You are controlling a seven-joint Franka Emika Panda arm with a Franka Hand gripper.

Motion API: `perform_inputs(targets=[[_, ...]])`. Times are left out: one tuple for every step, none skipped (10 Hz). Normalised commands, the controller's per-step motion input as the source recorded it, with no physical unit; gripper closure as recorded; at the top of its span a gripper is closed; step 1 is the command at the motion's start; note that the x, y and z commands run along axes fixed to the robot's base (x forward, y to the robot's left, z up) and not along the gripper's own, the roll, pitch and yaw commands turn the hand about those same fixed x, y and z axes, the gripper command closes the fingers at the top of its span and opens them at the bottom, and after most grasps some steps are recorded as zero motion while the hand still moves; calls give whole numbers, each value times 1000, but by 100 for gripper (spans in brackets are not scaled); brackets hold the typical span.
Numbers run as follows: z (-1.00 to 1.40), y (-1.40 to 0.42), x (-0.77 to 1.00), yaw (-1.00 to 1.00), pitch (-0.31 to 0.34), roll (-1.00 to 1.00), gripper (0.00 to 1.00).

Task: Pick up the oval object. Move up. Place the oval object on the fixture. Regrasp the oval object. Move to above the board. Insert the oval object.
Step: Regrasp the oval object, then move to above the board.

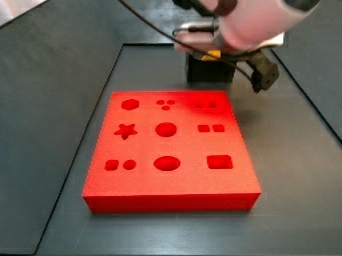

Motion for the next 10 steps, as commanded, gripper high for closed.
perform_inputs(targets=[[-229,7,67,-33,-40,67,0],[-189,1,29,-30,-21,59,0],[-173,-3,12,-29,-24,56,0],[-173,-3,12,-27,-24,56,0],[-173,-3,12,-24,-24,56,0],[-173,-3,12,-23,-24,56,0],[0,0,0,0,0,0,100],[1000,201,97,73,243,-163,100],[1000,199,96,73,241,-171,100],[1000,183,88,119,215,-151,100]])
